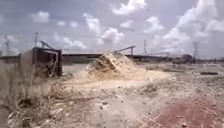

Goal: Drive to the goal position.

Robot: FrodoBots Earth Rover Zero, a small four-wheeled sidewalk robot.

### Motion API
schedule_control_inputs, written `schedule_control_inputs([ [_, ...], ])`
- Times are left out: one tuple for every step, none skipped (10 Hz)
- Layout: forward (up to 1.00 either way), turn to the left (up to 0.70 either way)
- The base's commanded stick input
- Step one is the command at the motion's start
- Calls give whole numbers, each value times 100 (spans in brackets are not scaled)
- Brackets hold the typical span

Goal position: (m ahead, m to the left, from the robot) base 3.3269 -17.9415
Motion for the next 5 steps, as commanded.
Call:
schedule_control_inputs([
  [44, -27],
  [44, -27],
  [44, -27],
  [44, -27],
  [44, -27],
])
